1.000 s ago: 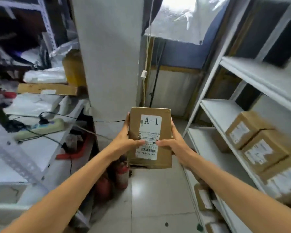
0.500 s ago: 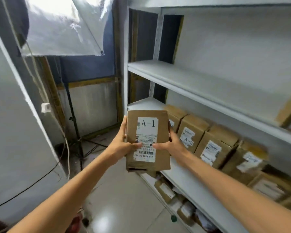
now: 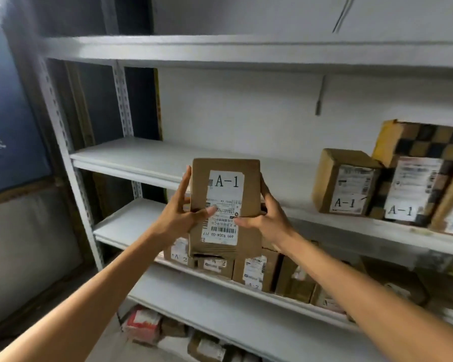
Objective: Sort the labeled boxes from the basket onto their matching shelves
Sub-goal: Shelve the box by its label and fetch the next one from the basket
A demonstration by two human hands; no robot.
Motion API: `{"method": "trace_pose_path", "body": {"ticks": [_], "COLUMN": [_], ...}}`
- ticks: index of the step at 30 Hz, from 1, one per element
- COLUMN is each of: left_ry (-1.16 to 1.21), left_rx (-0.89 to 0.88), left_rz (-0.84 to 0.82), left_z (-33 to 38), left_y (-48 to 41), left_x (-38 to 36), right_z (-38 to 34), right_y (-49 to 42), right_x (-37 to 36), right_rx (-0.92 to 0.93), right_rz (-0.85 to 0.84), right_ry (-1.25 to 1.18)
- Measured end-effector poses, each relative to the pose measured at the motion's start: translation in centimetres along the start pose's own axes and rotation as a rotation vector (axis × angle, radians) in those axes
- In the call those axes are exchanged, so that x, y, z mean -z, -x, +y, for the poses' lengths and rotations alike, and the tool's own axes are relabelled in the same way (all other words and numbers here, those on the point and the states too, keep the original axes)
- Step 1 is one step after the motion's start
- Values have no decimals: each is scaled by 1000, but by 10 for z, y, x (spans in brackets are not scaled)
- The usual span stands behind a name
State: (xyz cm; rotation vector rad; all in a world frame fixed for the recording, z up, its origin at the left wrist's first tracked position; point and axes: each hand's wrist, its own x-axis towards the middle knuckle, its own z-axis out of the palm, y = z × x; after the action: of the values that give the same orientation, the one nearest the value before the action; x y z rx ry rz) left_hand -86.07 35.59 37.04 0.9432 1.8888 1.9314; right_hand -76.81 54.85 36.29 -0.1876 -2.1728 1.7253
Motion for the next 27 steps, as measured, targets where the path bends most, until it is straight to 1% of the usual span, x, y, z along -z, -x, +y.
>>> {"method": "trace_pose_path", "body": {"ticks": [4,8,14,19,23,25,27], "left_ry": [-17,0,-50,-99,-95,-98,-97], "left_rx": [-106,-207,-358,-393,-396,-397,-392], "left_rz": [-84,-155,-205,-230,-258,-257,-271], "left_z": [20,26,10,-16,-24,-30,-33], "left_y": [-50,-99,-146,-174,-192,-197,-202], "left_x": [-10,-22,-38,-50,-55,-56,-56], "right_z": [-25,-43,-33,-6,-6,-8,-17], "right_y": [-22,-50,-74,-86,-95,-95,-93], "right_x": [29,52,66,68,73,69,65], "right_rx": [52,47,52,17,-32,6,138], "right_rz": [140,292,483,554,577,658,733], "right_ry": [69,166,260,342,446,568,708]}}
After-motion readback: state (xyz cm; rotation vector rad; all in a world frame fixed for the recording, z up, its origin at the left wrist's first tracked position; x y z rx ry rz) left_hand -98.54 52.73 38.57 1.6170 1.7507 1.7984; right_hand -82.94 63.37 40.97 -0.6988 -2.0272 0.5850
